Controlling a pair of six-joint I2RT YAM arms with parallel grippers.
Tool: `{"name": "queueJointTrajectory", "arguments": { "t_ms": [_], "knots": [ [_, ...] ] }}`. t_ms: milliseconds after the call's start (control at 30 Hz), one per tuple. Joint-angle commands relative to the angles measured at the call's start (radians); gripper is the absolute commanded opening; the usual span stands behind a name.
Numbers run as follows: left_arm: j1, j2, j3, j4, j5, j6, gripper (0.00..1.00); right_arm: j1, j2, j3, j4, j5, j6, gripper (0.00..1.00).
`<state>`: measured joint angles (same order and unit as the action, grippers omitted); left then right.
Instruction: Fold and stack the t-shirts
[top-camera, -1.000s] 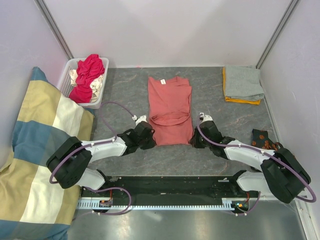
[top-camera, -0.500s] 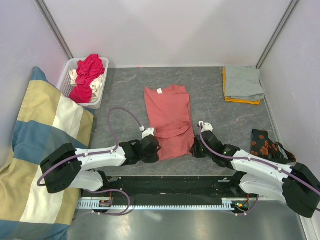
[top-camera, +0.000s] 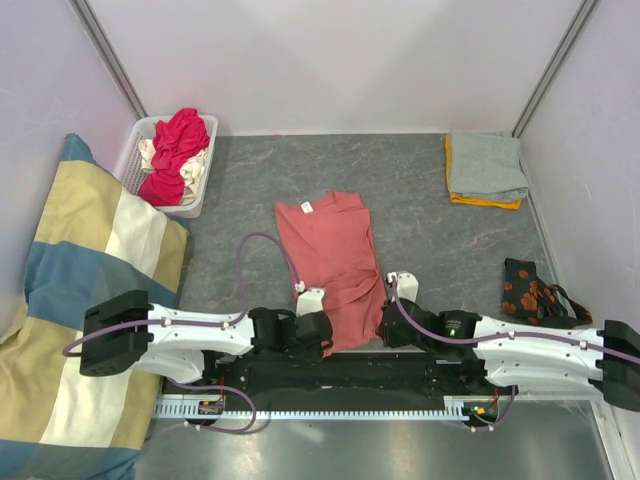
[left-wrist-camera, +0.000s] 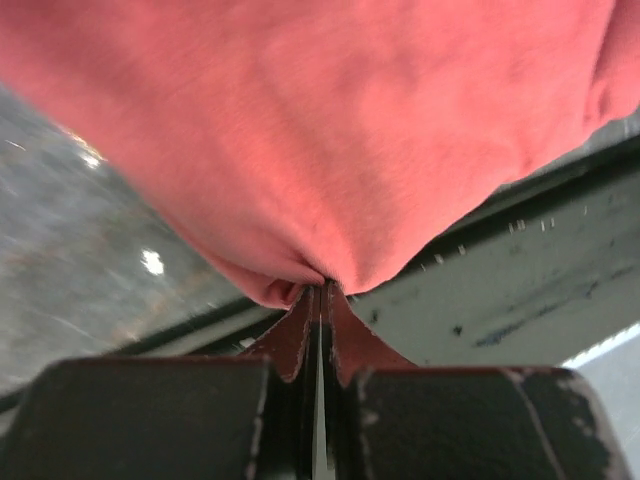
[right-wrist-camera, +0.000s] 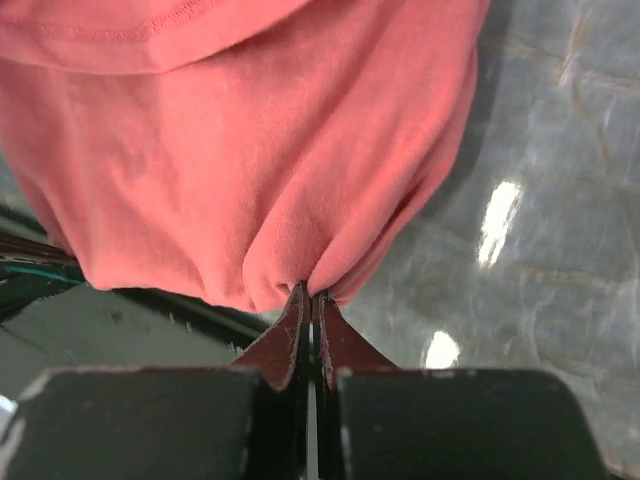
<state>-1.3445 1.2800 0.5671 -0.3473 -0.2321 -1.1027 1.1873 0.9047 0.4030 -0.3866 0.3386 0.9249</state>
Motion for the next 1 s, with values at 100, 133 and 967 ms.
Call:
{"name": "queueJointTrajectory", "arguments": {
  "t_ms": [100, 133, 967],
  "knots": [
    [-0.100, 0.041, 0.128, -0.099, -0.076, -0.072, 0.02, 0.242, 0.048, 0.164, -0.181, 0.186, 0.158, 0.00],
    [-0.100, 0.019, 0.140, -0.110, -0.084, -0.068, 0.02, 0.256, 0.059, 0.196, -0.201, 0.198, 0.163, 0.00],
    [0.192, -0.314, 0.229, -0.243, -0.253, 0.136, 0.02, 0.137, 0.184, 0.522, -0.246, 0.559, 0.017, 0.00]
  ]
}}
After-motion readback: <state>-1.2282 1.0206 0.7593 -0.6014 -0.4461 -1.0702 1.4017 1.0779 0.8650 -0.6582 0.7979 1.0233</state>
